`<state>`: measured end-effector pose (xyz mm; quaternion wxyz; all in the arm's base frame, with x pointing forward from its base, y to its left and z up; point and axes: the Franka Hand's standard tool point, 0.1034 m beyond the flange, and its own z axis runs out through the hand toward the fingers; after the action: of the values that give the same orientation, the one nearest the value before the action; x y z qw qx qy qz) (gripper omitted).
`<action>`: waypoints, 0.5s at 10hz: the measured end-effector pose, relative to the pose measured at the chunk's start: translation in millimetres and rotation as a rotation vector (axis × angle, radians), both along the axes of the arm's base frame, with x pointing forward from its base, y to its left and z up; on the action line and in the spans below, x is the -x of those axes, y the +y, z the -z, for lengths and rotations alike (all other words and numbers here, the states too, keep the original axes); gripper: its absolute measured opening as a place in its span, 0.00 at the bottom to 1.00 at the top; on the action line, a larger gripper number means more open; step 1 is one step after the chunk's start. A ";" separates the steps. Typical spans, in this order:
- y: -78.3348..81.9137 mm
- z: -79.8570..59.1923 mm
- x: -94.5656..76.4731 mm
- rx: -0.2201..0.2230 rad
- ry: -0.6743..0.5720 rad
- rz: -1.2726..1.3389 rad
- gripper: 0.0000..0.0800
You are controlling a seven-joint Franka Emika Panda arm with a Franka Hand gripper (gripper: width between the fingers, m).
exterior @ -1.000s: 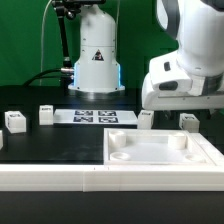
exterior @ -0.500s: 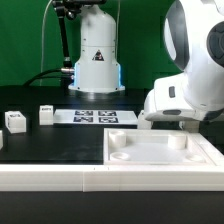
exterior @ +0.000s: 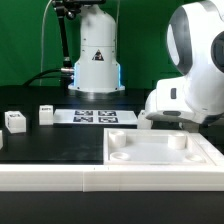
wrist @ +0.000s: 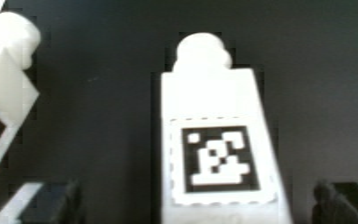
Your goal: Assemble one leg
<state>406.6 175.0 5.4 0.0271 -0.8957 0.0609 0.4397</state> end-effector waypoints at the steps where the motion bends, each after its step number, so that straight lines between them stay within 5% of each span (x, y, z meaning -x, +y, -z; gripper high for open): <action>1: -2.3 0.9 -1.7 -0.005 -0.006 0.001 0.66; 2: -1.4 0.8 -1.4 -0.006 -0.006 0.000 0.49; 5: -1.3 0.8 -1.3 -0.006 -0.006 0.000 0.36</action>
Offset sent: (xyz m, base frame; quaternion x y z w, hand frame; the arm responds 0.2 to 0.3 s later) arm 0.0000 0.0000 0.0000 0.0000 0.0000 0.0000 1.0000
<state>408.0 173.7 4.7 0.0299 -0.8968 0.0594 0.4374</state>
